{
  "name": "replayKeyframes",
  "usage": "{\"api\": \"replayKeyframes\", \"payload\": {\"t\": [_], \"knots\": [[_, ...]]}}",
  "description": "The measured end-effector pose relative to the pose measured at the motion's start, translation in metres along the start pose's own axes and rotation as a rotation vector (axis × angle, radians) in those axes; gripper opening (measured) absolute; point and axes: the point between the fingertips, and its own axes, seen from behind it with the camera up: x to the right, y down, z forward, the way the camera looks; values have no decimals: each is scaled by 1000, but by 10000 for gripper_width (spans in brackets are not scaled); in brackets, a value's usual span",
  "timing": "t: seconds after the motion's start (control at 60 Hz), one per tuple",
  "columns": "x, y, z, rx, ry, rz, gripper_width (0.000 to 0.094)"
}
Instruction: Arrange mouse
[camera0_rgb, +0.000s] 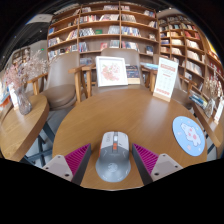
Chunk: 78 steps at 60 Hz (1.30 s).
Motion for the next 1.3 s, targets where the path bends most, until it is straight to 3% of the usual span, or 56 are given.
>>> {"api": "replayKeyframes", "payload": {"t": [0.05,0.1,0.233,0.45,0.7,0.933,1.15,1.25,1.3], "knots": [[2,0,1,-3,7,8,757],[8,-1,1,-3,27,8,487],[9,-1,-1,-19,12,22,442],[30,-55,-47,52,-62,35,436],[192,-130,-64,166,48,54,438],[303,-80,-13,80,132,50,439],[312,-21,17,-18,95,69,457],[309,-14,22,-11,81,74,532],[315,-18,19,5,113,59,681]]}}
